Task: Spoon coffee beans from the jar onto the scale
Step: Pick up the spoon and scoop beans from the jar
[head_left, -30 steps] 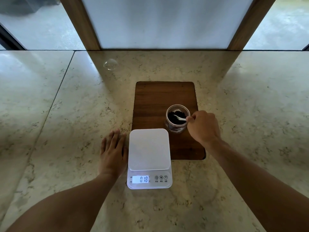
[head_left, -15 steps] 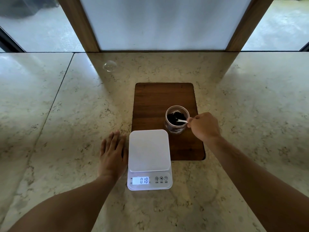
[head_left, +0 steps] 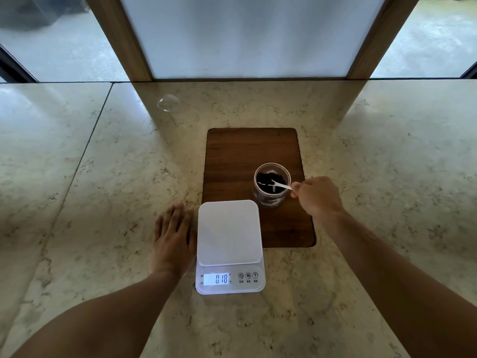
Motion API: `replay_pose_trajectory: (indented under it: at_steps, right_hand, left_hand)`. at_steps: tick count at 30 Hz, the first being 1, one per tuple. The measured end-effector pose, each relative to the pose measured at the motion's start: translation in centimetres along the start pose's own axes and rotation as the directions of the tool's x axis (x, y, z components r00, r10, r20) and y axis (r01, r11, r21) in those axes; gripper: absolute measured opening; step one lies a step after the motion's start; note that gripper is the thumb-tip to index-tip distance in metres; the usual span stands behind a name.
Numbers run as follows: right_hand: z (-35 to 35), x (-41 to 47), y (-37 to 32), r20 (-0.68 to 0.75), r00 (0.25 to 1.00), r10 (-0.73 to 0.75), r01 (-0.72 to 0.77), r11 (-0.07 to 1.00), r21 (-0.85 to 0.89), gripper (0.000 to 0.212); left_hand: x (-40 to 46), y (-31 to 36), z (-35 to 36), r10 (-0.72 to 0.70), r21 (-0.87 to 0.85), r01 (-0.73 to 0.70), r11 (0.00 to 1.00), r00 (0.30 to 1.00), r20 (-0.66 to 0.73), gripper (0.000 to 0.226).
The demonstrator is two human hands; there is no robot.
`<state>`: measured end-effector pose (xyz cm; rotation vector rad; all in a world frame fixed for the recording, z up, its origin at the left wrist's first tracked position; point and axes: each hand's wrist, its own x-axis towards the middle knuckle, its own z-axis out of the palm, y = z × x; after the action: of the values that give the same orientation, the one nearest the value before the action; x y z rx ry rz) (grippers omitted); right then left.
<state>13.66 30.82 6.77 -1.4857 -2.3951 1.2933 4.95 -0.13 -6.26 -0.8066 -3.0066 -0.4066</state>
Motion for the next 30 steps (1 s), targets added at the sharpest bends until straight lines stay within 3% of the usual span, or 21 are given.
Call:
replay_pose_trajectory:
  at_steps: [30]
  right_hand:
    - [-1.3, -0.1, 1.2, 0.059, 0.998, -0.025, 0.024, 0.999, 0.024, 0.035]
  left_hand:
    - [0.1, 0.3, -0.6, -0.011, -0.014, 0.012, 1.000, 1.000, 0.026, 0.059]
